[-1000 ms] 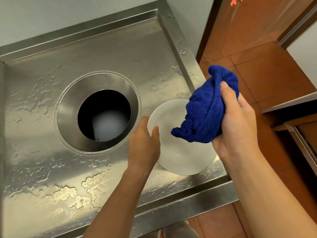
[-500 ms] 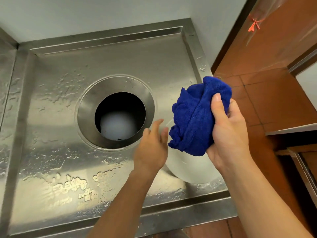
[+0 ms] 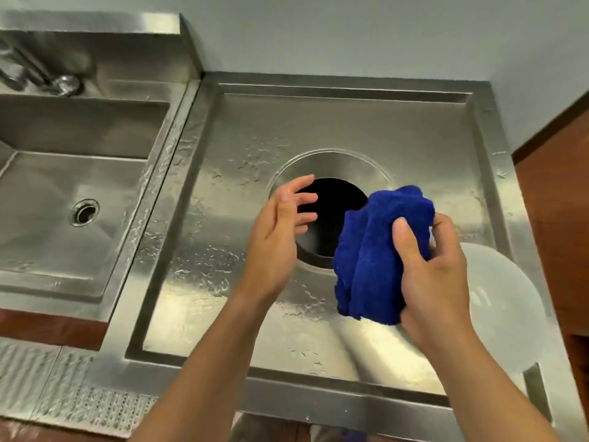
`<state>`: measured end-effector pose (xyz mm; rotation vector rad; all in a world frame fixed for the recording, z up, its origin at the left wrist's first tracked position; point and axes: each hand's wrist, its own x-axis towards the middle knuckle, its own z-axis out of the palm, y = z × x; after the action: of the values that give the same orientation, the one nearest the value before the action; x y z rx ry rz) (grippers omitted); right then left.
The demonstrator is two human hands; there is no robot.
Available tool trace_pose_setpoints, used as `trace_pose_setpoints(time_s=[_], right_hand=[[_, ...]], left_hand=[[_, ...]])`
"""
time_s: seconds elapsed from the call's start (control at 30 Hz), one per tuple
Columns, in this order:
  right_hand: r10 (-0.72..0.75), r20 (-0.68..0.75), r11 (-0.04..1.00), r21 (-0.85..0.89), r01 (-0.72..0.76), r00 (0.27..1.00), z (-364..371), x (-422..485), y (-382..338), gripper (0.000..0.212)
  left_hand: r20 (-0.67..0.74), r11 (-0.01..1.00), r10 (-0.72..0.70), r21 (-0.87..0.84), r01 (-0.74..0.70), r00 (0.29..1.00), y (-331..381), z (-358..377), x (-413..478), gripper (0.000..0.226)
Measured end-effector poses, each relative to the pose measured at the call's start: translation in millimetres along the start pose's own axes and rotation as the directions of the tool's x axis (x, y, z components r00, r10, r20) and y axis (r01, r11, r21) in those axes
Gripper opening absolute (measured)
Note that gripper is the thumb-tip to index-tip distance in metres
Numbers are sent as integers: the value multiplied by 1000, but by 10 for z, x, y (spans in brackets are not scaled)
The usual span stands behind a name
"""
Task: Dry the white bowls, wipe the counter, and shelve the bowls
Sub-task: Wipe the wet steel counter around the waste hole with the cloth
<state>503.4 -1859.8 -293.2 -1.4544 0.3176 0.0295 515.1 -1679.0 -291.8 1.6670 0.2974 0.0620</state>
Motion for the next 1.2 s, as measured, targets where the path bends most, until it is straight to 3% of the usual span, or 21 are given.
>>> trace_pose_setpoints(time_s=[0.1,0.17,0.3,0.4,0.5,0.6,0.67,0.87,0.97,1.1,1.2], right_hand=[[-52,-131,960,-279,14,990,290,-156,476,19],[-56,-174,881,-471,-33,983,525,-270,851,27],[159,-76,650,-742,-162,984,1060,-456,1456,49],[216,40,684,-719,-122,976,1270,-462,1561,42],[139,248,656,-748,99,959,1391,-509,1561,42],[1,500,314,-823,474,866,1540,-589,1733,53],[49,566,186,-815,549,823,1705,-614,1866,61],[92,627,162,-776,610,774,2258,-710,2150,86],[69,628,235,-765,600,775,2500,-733,2210,82],[68,594,241,-790,564,802,2853,-588,2204,70],[56,611,252,-774,581,790,3059,-359,2158,72]], left_hand=[[-51,998,-40,-49,38,998,-229,-366,149,50],[-65,995,-72,-76,67,995,-422,-603,255,47],[-47,987,-130,-104,124,990,-777,-1070,432,47],[-16,983,-149,-115,146,989,-892,-1351,571,45],[20,983,-149,-108,150,989,-931,-1549,703,45],[8,984,-133,-115,133,991,-971,-1701,797,47],[-8,986,-126,-109,125,992,-1015,-1799,828,48],[-90,981,-128,-156,113,988,-1142,-2074,768,53],[-187,972,-125,-218,83,974,-1150,-2183,733,58],[-286,963,-111,-266,33,952,-1117,-2260,683,62],[-307,969,-95,-248,17,947,-1095,-2239,649,62]])
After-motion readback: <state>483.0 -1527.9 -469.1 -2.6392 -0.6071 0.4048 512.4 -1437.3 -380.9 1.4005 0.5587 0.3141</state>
